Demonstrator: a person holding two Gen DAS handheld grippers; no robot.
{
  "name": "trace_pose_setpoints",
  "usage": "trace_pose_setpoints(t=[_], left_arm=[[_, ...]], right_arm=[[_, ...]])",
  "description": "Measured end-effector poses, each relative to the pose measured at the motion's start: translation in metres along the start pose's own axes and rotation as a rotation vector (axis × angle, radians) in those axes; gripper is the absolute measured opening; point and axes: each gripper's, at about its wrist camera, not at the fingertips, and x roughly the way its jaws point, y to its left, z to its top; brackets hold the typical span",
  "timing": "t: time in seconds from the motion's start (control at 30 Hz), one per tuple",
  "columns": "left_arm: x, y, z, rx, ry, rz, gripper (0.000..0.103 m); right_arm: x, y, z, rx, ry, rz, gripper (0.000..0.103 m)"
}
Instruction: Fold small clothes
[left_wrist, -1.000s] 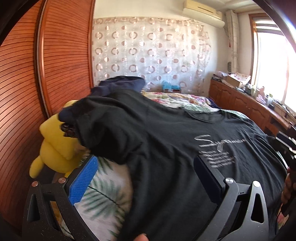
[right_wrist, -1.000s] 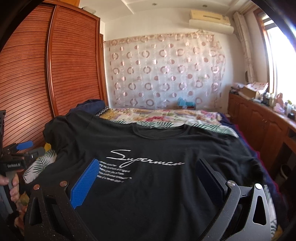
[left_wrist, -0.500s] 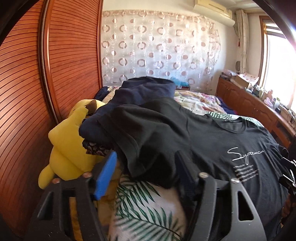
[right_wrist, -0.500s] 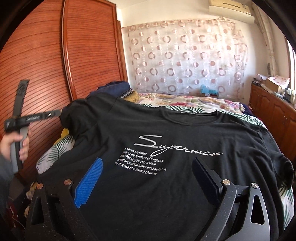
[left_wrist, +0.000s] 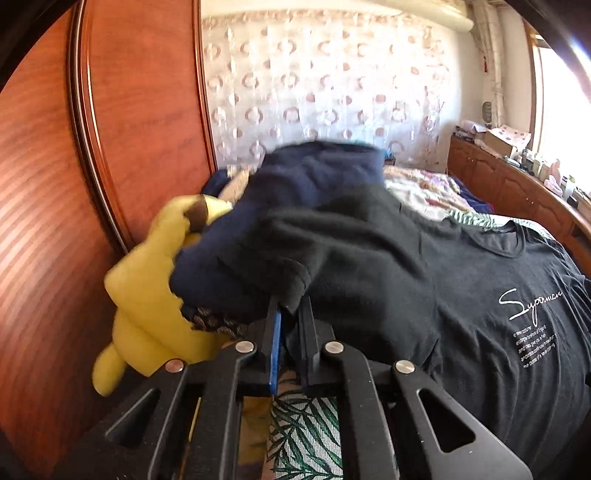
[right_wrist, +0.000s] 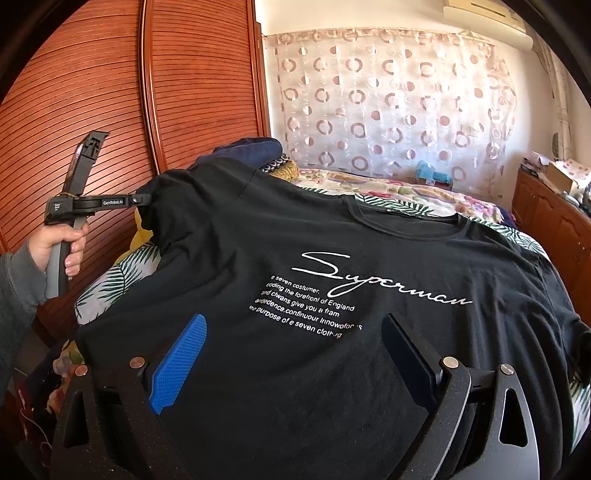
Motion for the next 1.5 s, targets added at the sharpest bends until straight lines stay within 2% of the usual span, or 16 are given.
trace_pose_setpoints(t=[0.13,0.4,0.57,0.67,0.7,0.73,0.77,0.8,0.83,0.87,0.97,1.13,1.2,1.3,1.43,1.5], left_arm=[[-0.023,-0.013,0.008,0.061,-0.074,0.0,0.005],[-0.036,-0.057,0.038,0.132,-0.109,-0.087,0.004],[-0.048,-0.109,0.059,0.179,-0.097,-0.241,0.004],[-0.054,-0.144,0.057,0.235,-0.066,-0.32,0.005],[-0.055,-0.157,0.053,0.265,-0.044,-0.342,0.007],[-0.055,-0.162,0.05,0.278,-0.038,-0.344,0.015],[-0.056,-0.164,0.048,0.285,-0.04,-0.341,0.026],[-0.058,-0.165,0.043,0.296,-0.05,-0.334,0.031],[-0.059,-0.163,0.039,0.299,-0.055,-0.33,0.044],[-0.059,-0.16,0.037,0.295,-0.056,-0.33,0.052],[-0.058,-0.141,0.026,0.257,-0.042,-0.322,0.061],[-0.038,-0.113,0.0,0.217,0.034,-0.273,0.065],[-0.024,-0.106,-0.018,0.202,0.076,-0.252,0.065],[-0.005,-0.095,-0.038,0.173,0.141,-0.24,0.065],[0.021,-0.084,-0.051,0.115,0.216,-0.233,0.065],[0.028,-0.081,-0.054,0.076,0.236,-0.244,0.065]], right_arm=[[-0.001,0.002,-0.003,0.009,-0.008,-0.003,0.096],[-0.002,0.005,-0.002,0.021,-0.018,-0.014,0.096],[-0.011,-0.005,-0.004,0.05,-0.037,-0.035,0.096],[-0.019,-0.015,-0.006,0.082,-0.051,-0.048,0.096],[-0.021,-0.017,-0.007,0.092,-0.054,-0.051,0.096],[-0.023,-0.019,-0.008,0.103,-0.055,-0.054,0.096],[-0.024,-0.021,-0.008,0.112,-0.054,-0.054,0.096],[-0.025,-0.022,-0.009,0.116,-0.054,-0.057,0.096],[-0.025,-0.022,-0.009,0.117,-0.054,-0.06,0.096],[-0.025,-0.022,-0.01,0.118,-0.055,-0.064,0.096],[-0.023,-0.018,-0.01,0.128,-0.05,-0.061,0.096],[-0.017,-0.014,-0.002,0.097,-0.043,-0.042,0.094],[-0.013,-0.017,0.004,0.078,-0.032,-0.016,0.082],[-0.002,-0.016,0.016,0.053,-0.018,0.01,0.074],[0.021,-0.011,0.034,0.005,0.0,0.054,0.072],[0.029,-0.011,0.04,-0.005,-0.036,0.056,0.072]])
